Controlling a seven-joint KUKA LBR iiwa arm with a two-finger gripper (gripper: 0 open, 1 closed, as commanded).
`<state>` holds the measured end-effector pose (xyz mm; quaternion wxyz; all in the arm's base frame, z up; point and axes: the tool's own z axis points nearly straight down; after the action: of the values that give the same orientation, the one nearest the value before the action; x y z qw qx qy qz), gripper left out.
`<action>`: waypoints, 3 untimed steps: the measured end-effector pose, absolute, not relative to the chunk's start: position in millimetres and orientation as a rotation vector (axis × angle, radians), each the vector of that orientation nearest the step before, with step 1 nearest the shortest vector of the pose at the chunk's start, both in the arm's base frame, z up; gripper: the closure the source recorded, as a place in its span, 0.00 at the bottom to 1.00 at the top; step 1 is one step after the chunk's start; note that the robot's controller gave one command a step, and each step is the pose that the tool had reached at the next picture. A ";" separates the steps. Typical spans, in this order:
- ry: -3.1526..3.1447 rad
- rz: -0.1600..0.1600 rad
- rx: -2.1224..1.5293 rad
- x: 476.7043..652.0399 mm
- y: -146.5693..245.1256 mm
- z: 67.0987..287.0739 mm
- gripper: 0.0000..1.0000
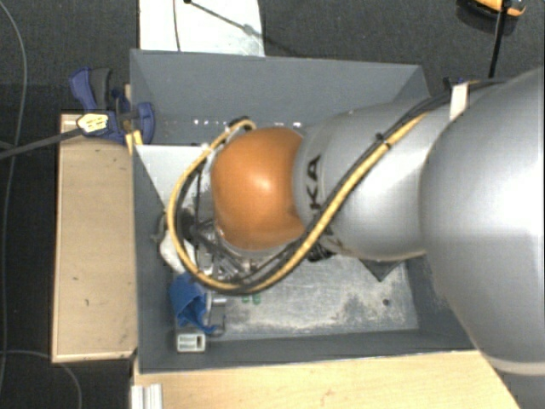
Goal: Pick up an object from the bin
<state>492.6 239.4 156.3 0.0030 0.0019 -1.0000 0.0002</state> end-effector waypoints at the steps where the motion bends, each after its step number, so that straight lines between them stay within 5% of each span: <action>1: -3.143 -0.002 -0.004 494.6 238.0 161.0 0.00; 2: -3.130 -0.008 -0.056 543.6 244.1 101.5 0.00; 3: -3.138 -0.008 -0.077 542.1 243.9 99.2 0.00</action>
Offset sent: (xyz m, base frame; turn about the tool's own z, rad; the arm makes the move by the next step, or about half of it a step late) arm 0.0695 0.0022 -0.0863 0.0467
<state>542.1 243.9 99.2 0.0012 -0.0244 -0.9997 -0.0024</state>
